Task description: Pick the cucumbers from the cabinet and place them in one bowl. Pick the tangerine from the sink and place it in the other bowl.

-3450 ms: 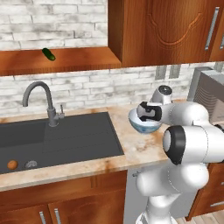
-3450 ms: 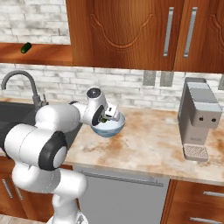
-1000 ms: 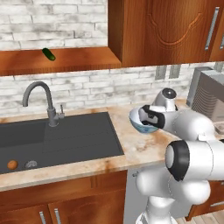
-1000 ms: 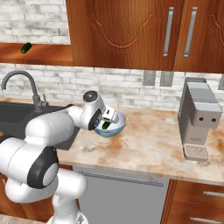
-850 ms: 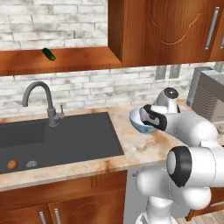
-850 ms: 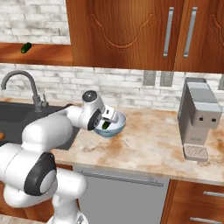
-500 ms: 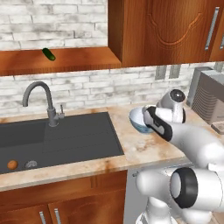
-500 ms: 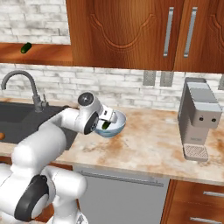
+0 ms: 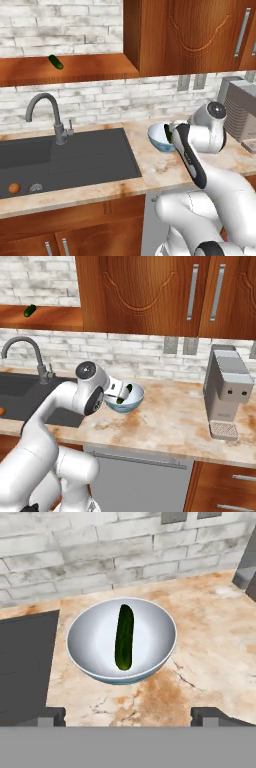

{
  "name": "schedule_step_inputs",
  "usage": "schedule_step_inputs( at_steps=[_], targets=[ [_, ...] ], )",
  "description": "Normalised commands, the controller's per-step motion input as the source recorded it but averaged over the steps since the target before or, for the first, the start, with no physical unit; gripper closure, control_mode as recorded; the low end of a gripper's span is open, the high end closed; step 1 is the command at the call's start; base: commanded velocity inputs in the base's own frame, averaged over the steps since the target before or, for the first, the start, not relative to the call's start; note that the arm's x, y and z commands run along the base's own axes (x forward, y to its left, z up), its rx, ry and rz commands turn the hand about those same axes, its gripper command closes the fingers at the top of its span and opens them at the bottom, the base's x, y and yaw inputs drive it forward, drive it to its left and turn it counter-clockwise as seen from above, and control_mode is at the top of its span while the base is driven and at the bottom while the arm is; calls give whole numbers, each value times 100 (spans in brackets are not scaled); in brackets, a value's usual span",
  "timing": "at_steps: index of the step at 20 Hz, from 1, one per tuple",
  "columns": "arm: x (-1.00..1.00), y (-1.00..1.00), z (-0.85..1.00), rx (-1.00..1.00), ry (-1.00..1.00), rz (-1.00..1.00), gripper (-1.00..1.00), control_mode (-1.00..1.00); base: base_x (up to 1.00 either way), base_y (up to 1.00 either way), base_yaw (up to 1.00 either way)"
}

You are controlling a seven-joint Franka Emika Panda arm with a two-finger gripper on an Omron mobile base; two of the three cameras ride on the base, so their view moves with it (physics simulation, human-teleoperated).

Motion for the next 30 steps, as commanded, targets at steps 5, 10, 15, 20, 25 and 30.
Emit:
schedule_step_inputs(
  at_steps=[5,10,15,20,25,30],
  targets=[
    [-70,19,53,0,0,0,-100,-100,0,0,0],
    [-65,28,53,-1,6,0,-100,-100,0,0,0],
    [-70,38,34,0,15,8,-100,-100,0,0,0],
    [-29,19,8,3,32,15,-100,-100,0,0,0],
    [0,0,0,0,1,1,-100,-100,0,0,0],
    [-1,0,0,0,0,0,-100,-100,0,0,0]
  ],
)
